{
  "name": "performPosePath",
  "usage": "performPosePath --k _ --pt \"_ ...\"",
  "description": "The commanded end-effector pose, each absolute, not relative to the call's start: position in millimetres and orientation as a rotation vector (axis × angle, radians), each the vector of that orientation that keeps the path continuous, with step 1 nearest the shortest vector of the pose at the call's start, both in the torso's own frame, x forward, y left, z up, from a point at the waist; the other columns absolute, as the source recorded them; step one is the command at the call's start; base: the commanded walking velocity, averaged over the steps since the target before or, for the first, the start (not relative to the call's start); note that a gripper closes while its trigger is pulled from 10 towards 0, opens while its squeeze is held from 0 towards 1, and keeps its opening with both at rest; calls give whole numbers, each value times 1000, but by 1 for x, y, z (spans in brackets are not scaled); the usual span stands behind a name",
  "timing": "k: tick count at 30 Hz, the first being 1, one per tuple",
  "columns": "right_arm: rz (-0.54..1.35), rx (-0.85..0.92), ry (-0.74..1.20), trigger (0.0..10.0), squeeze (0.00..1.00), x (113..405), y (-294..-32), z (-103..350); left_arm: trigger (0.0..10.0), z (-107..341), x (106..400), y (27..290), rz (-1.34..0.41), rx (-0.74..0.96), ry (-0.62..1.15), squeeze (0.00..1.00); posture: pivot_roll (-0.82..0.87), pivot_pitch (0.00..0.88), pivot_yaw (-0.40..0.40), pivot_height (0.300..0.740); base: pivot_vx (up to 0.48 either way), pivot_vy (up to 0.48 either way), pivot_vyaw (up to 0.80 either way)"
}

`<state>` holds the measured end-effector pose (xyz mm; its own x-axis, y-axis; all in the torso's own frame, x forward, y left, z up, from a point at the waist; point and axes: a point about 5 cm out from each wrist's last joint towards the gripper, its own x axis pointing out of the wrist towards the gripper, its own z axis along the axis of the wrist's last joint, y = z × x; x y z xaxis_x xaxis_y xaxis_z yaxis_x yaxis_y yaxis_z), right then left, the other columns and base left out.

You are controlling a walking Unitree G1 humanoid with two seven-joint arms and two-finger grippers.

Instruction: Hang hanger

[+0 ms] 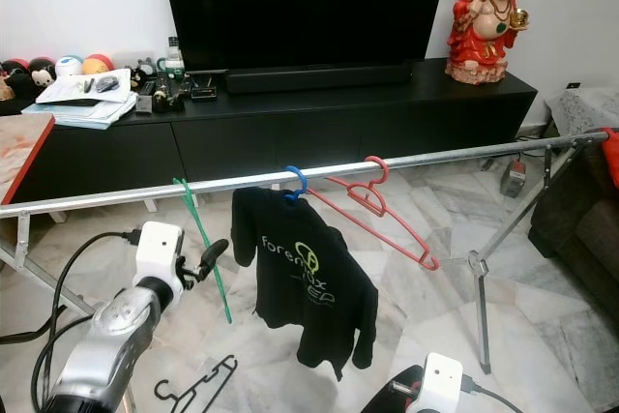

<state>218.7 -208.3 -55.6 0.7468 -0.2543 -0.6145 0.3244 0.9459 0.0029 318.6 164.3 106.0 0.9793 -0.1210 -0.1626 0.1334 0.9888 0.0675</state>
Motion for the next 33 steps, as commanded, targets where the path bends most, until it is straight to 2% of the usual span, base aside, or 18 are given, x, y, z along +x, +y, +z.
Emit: performPosePath --k 1,5,18,19,20,33 --pt "-321 118 645 10000 0 222 -207 -54 10000 105 324 165 -101 72 191 0 82 0 2 740 0 0 0" --pt "-319 116 648 10000 0 222 -206 -54 10000 103 336 168 16 78 242 0 73 0 3 740 0 0 0" --pt "-322 115 650 10000 0 221 -205 -54 10000 101 358 154 80 21 302 0 52 0 10 740 0 0 0" --pt "-322 114 651 10000 0 221 -205 -54 6314 104 361 151 85 20 293 0 50 0 10 740 0 0 0" --pt "-323 115 651 10000 0 221 -205 -55 0 106 362 150 90 18 287 0 50 0 10 740 0 0 0" --pt "-320 118 656 10000 0 221 -203 -55 0 103 367 147 114 11 295 0 50 0 14 740 0 0 0"
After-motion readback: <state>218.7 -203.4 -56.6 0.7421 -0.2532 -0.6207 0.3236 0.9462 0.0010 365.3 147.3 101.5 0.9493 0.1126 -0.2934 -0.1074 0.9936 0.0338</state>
